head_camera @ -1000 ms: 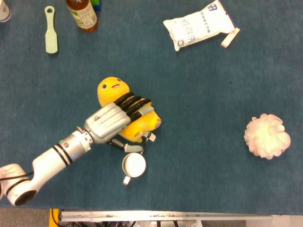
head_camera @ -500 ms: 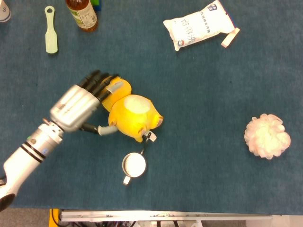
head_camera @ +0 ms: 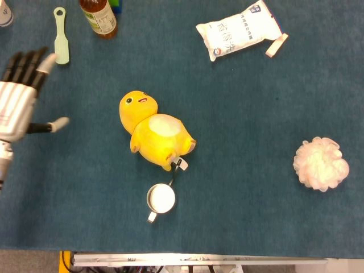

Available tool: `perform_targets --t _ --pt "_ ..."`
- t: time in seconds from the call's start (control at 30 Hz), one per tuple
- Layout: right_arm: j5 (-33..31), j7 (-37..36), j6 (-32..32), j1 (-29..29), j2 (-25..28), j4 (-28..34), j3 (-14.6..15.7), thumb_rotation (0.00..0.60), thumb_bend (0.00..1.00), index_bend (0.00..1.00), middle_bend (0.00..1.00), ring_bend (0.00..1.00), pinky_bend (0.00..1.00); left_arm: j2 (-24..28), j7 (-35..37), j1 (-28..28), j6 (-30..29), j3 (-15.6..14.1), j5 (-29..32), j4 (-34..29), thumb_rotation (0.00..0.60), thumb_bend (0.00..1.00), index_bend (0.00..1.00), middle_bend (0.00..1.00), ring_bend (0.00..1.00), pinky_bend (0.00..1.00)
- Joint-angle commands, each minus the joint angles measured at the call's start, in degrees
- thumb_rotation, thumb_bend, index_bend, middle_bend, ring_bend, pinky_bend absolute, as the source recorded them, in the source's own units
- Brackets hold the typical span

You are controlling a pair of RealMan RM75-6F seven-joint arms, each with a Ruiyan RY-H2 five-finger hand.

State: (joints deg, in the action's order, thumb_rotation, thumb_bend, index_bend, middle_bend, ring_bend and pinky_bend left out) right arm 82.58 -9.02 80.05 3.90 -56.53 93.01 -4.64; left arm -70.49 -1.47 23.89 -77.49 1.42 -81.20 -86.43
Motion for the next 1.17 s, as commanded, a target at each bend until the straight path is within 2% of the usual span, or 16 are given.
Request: perform_targets --t 0.03,0.2,0.6,0.83,1.17 --pt "0.4 0.1 -0.5 0.4 -0.4 -0.5 0.2 0.600 0.07 0.04 0.26 0.12 0.23 1.6 0.5 -2.0 -1.0 0.3 1.4 -1.1 0.488 0.00 0.06 0.02 0.00 0.00" --pt "0.9 0.0 -1.0 0.8 -0.6 -0.7 0.6 0.600 0.07 0.04 0.26 0.12 0.23 3.8 -0.6 -4.9 -2.1 -0.5 2.5 -3.6 0.584 0.00 0.06 0.02 0.00 0.00" --pt "1.8 -1.4 -0.5 1.0 -0.4 -1.1 0.8 0.600 0.07 0.04 0.26 0.12 0.23 4.0 -3.7 -12.5 -10.2 -1.9 0.8 -5.1 0.590 0.00 0.05 0.02 0.00 0.00" --pt "1.9 -1.5 -0.2 1.1 -0.4 -0.8 0.8 0.600 0.07 0.04 0.26 0.12 0.23 4.4 -3.3 -14.5 -11.8 -1.9 -0.6 -5.8 0.586 0.00 0.05 0.02 0.00 0.00" --pt "2.1 -1.1 -0.4 1.6 -0.2 -0.2 0.7 0.600 0.07 0.04 0.26 0.12 0.23 4.6 -2.9 -15.8 -11.1 -1.6 -1.4 -5.6 0.587 0.00 0.05 0.02 0.00 0.00"
